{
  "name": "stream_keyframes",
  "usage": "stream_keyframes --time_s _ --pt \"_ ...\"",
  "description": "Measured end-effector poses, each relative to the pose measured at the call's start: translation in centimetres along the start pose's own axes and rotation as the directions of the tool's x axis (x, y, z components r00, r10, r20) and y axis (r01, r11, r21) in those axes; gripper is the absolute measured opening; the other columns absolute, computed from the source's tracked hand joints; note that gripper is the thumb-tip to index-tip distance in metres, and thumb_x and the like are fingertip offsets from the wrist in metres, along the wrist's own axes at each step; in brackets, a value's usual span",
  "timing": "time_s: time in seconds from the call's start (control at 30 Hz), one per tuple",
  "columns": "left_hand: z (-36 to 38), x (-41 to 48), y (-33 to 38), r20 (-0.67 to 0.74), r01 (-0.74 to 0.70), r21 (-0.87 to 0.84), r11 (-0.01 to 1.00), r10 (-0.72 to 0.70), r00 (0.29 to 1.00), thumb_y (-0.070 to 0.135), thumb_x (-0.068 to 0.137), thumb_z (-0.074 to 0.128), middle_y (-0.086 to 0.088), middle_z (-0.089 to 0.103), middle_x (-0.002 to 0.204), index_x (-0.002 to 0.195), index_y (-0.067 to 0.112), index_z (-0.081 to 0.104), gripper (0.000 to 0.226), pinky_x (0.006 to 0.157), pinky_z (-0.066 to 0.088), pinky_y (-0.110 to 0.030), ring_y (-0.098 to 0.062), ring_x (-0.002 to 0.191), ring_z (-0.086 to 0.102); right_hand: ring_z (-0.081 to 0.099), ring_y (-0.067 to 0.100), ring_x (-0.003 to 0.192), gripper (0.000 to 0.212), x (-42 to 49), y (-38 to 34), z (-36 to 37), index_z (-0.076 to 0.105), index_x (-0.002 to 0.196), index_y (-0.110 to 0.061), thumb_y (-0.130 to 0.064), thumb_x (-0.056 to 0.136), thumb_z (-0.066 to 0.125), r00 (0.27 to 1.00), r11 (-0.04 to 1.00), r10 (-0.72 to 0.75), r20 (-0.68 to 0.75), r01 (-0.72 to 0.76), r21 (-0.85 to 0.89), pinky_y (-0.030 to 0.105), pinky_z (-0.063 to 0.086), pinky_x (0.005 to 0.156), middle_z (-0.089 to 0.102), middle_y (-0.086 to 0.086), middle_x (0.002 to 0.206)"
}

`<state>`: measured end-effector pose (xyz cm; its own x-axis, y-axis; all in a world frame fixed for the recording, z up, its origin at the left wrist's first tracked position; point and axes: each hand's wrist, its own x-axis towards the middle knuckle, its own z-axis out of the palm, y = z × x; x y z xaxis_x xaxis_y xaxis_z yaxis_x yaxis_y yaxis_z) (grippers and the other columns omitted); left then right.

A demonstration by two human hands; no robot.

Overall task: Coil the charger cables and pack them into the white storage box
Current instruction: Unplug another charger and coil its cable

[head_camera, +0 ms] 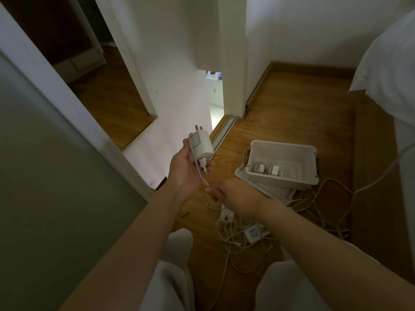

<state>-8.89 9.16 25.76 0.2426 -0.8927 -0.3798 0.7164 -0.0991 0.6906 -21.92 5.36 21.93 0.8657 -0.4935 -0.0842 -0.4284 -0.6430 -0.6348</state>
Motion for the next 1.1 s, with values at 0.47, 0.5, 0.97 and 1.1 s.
stream_keyframes --time_s 0.47,0.5,0.97,1.1 --pt "-0.6 -1.2 1.2 0.113 -0.077 0.577 0.813 0.014 0.994 0.051 0.093 0.03 -0.01 0.053 0.071 0.092 0.018 0.06 0.045 0.036 0.027 -0.017 -0.009 0.041 0.045 0.058 0.015 0.067 0.043 0.0 1.7 -1.4 0.062 0.085 -0.011 -0.045 0.095 0.038 1.0 0.978 0.025 -0.012 -0.027 -0.208 0.029 0.05 0.071 0.057 -0.002 0.07" --pt "-0.7 -1.2 1.6 0.08 -0.091 0.603 0.792 0.054 0.995 0.05 0.095 0.028 -0.008 0.055 0.072 0.094 0.019 0.058 0.043 0.037 0.029 -0.017 -0.01 0.046 0.049 0.057 0.014 0.064 0.048 0.0 1.8 -1.5 0.063 0.085 -0.009 -0.049 0.093 0.038 0.999 0.983 0.035 -0.025 -0.039 -0.177 0.026 0.049 0.067 0.059 0.001 0.07" --pt "-2.7 -0.5 1.5 0.321 -0.326 0.945 0.004 0.167 0.932 0.05 0.088 0.042 0.004 0.058 0.082 0.081 0.025 0.046 0.026 0.059 0.051 -0.021 -0.011 0.076 0.062 0.05 0.013 0.047 0.058 -0.5 2.2 -4.0 0.064 0.065 -0.013 -0.061 0.088 0.042 0.9 0.943 0.156 -0.407 -0.259 -0.211 0.025 0.04 0.047 0.051 -0.002 0.051" --pt "-2.6 0.0 1.7 0.391 -0.347 0.919 -0.189 0.317 0.864 0.06 0.081 0.037 0.005 0.059 0.083 0.093 0.02 0.046 0.043 0.061 0.054 -0.023 -0.007 0.075 0.062 0.04 0.008 0.042 0.044 -0.4 0.1 -3.6 0.06 0.062 -0.018 -0.047 0.093 0.046 0.839 0.951 0.087 -0.537 -0.23 -0.207 0.024 0.033 0.047 0.041 -0.008 0.046"
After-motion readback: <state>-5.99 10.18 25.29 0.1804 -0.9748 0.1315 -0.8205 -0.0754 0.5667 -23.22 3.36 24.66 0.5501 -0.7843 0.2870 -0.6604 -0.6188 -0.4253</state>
